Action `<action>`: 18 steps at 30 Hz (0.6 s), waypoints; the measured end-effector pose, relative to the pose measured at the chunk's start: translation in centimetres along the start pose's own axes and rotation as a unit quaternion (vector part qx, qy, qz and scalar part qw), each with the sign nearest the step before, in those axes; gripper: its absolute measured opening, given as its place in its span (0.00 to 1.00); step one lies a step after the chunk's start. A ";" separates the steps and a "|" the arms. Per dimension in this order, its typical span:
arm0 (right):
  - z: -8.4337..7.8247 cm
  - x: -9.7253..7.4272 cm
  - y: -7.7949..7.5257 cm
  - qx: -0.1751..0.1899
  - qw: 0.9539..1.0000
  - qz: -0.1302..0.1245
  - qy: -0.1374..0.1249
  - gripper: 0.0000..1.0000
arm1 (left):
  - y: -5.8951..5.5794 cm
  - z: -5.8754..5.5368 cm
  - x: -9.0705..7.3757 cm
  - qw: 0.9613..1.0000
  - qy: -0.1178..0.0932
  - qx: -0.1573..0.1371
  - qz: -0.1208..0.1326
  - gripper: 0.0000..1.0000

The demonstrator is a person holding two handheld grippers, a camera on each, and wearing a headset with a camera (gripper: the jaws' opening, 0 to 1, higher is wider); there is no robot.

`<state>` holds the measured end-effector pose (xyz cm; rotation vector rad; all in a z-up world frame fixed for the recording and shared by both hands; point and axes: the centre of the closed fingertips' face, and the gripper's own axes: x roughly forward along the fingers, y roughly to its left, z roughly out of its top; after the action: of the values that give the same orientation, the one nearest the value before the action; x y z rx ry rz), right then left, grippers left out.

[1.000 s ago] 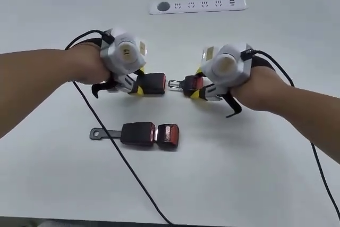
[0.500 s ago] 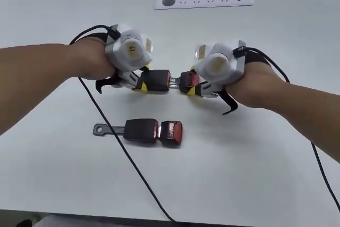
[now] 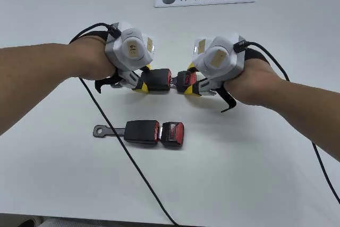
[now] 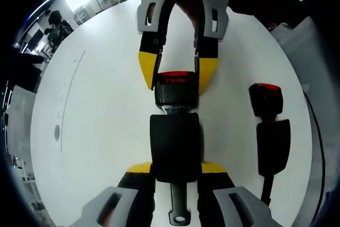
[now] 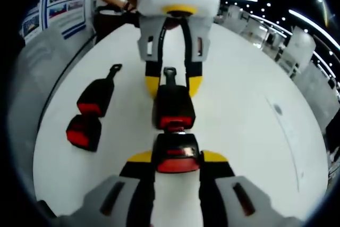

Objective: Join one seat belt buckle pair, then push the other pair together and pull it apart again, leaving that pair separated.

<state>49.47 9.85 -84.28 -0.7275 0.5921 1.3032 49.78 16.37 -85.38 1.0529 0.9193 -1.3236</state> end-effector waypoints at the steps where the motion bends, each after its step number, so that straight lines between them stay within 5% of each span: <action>1: 0.1 0.2 0.0 0.001 1.000 -0.002 0.004 0.29 | 0.0 0.0 0.0 1.000 0.000 -0.001 0.000 0.30; 18: -0.4 -0.3 0.2 -0.007 1.000 -0.006 0.012 0.31 | -0.1 0.0 0.0 1.000 0.001 -0.005 0.000 0.31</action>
<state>49.25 9.38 -84.32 -0.7577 0.5984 1.2902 49.72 16.36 -85.43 1.0464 0.9281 -1.3171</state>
